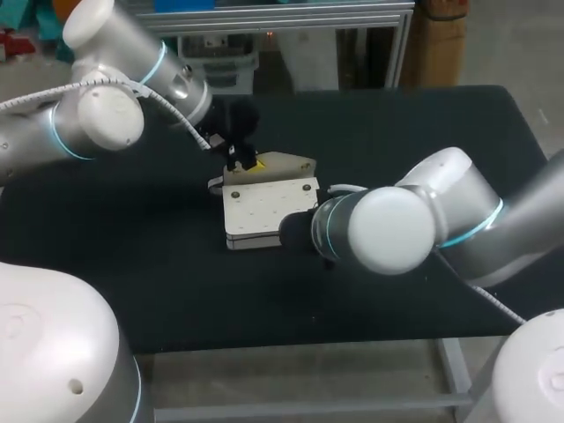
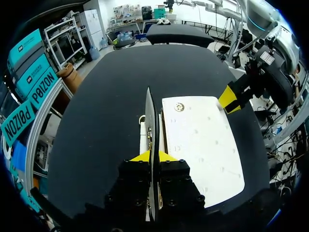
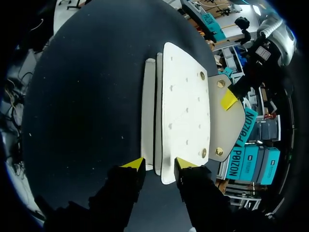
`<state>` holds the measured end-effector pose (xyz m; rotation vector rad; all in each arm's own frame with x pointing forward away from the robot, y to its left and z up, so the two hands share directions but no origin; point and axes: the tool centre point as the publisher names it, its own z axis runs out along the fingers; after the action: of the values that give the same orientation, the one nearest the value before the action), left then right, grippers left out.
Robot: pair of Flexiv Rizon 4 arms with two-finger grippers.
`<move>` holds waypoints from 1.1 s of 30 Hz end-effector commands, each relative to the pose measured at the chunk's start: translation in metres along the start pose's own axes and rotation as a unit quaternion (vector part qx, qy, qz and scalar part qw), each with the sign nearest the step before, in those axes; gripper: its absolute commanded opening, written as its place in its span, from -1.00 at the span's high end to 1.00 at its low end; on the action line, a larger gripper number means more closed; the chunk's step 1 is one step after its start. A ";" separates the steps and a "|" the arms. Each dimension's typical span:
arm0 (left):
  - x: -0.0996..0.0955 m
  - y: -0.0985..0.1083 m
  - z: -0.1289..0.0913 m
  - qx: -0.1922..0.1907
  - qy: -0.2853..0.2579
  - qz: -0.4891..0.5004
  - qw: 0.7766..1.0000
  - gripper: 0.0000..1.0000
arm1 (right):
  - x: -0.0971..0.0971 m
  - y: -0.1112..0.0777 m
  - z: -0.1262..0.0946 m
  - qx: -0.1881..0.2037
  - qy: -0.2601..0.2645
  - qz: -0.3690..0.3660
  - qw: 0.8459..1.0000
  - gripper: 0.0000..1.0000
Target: Pick up the bag, open it, inspect its contents, close it, and place it on the opposite side
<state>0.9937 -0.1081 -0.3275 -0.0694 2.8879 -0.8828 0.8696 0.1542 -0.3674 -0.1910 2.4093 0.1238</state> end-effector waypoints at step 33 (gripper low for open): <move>0.000 0.006 0.008 -0.010 0.038 0.024 0.999 1.00 | -0.019 0.016 0.024 0.015 -0.043 -0.002 0.999 0.20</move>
<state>0.9946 -0.1071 -0.3376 0.0317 2.9552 -0.8679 0.9009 0.1755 -0.3708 -0.1724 2.3409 0.0908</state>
